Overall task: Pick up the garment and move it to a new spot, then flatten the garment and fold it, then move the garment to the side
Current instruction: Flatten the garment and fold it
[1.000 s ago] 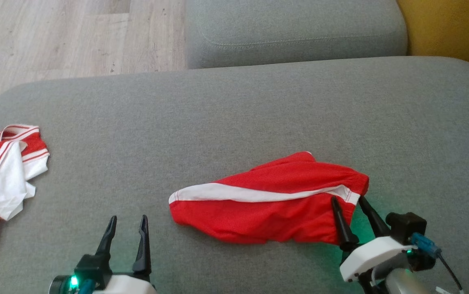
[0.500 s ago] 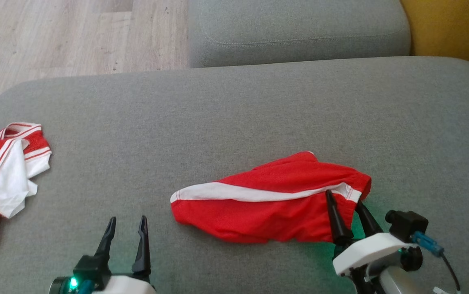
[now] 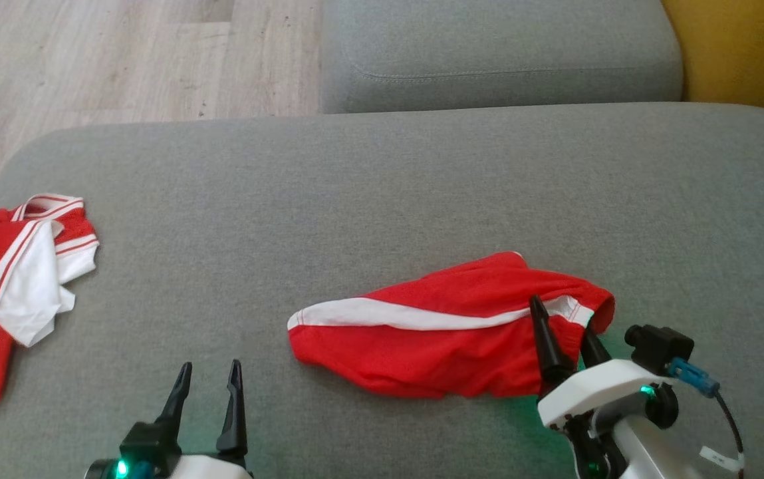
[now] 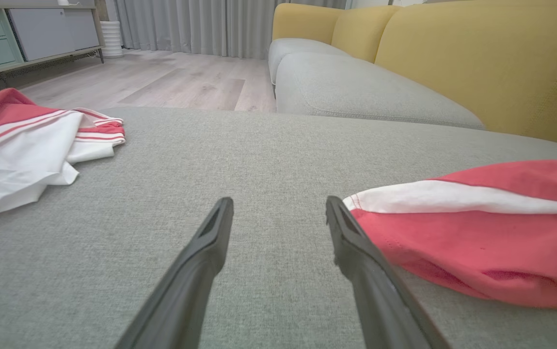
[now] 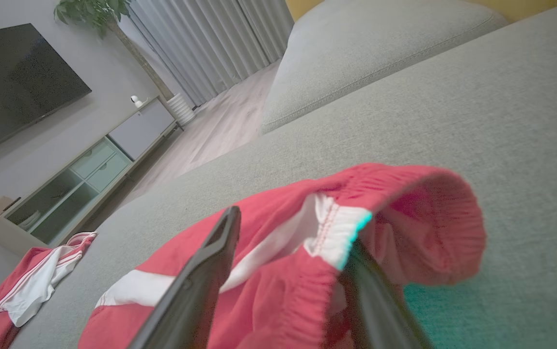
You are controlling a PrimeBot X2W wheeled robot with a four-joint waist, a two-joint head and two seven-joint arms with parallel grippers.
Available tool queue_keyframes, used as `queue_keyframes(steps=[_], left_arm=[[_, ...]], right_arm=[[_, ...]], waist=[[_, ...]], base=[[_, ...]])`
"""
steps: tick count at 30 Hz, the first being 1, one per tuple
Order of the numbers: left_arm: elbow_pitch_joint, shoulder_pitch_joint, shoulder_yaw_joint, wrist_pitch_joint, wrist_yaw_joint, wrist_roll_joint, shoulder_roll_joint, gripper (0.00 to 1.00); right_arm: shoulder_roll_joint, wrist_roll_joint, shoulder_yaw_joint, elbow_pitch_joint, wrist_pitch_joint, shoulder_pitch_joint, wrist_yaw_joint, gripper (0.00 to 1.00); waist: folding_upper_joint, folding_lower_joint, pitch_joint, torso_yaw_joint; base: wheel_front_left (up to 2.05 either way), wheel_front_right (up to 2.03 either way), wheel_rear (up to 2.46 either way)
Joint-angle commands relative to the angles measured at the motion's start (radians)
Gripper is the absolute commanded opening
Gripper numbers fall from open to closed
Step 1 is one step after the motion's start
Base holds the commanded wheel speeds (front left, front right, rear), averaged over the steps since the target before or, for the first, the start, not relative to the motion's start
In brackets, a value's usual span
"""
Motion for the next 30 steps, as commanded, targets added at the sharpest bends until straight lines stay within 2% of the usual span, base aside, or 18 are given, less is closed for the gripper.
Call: queue_keyframes(steps=[1,2,8,11,12,13,14,15,16,24,30], left_arm=[[-0.025,-0.021,0.026,-0.005,-0.004,-0.001,-0.001,1.0],[-0.026,-0.019,0.027,-0.005,-0.005,-0.001,-0.001,1.0],[-0.024,-0.004,0.034,-0.005,-0.008,-0.003,-0.001,1.0],[-0.025,-0.001,0.035,-0.005,-0.01,-0.005,-0.001,1.0],[-0.026,-0.001,0.033,-0.005,-0.01,-0.006,-0.001,1.0],[-0.026,-0.003,0.031,-0.005,-0.009,-0.009,-0.001,1.0],[-0.027,-0.004,0.029,-0.005,-0.007,-0.011,-0.001,1.0],[-0.027,-0.006,0.028,-0.005,-0.007,-0.013,-0.001,1.0],[-0.028,-0.008,0.025,-0.005,-0.008,-0.014,-0.001,1.0],[-0.035,-0.025,0.015,-0.005,-0.012,-0.016,-0.001,1.0],[-0.027,-0.064,-0.007,-0.005,-0.043,-0.102,-0.001,1.0]], right_arm=[[0.007,0.01,0.028,-0.02,-0.012,-0.041,-0.001,0.78],[0.007,0.013,0.03,-0.017,-0.012,-0.041,-0.001,0.73],[-0.009,0.034,0.043,-0.026,-0.012,-0.019,-0.001,0.74],[-0.021,0.045,0.051,-0.039,-0.012,-0.011,-0.001,0.71],[-0.024,0.048,0.051,-0.043,-0.012,-0.01,-0.001,0.67],[-0.026,0.051,0.05,-0.048,-0.012,-0.01,-0.001,0.6],[-0.028,0.053,0.048,-0.054,-0.012,-0.009,-0.001,0.47],[-0.029,0.054,0.049,-0.059,-0.012,-0.009,-0.001,0.25],[-0.031,0.055,0.053,-0.061,-0.012,-0.008,-0.001,0.0],[-0.043,0.062,0.062,-0.078,-0.012,-0.011,-0.001,0.0],[-0.072,0.06,0.064,-0.106,-0.012,-0.004,-0.001,0.0]], waist=[[0.0,0.0,-0.002,0.006],[0.0,0.0,-0.002,0.008],[0.0,0.0,-0.003,0.006],[0.0,0.0,0.0,-0.004],[0.0,0.0,0.001,-0.007],[0.0,0.0,0.002,-0.011],[0.0,0.0,0.004,-0.014],[0.0,0.0,0.005,-0.017],[0.0,0.0,0.006,-0.019],[0.0,0.0,0.015,-0.036],[0.0,0.0,0.027,-0.075]], base=[[0.0,0.0,0.0],[0.0,0.0,0.0],[0.0,0.0,0.0],[0.0,0.0,0.0],[0.0,0.0,0.0],[0.0,0.0,0.0],[0.0,0.0,0.0],[0.0,0.0,0.0],[0.0,0.0,0.0],[0.0,0.0,0.0],[0.0,0.0,0.0]])
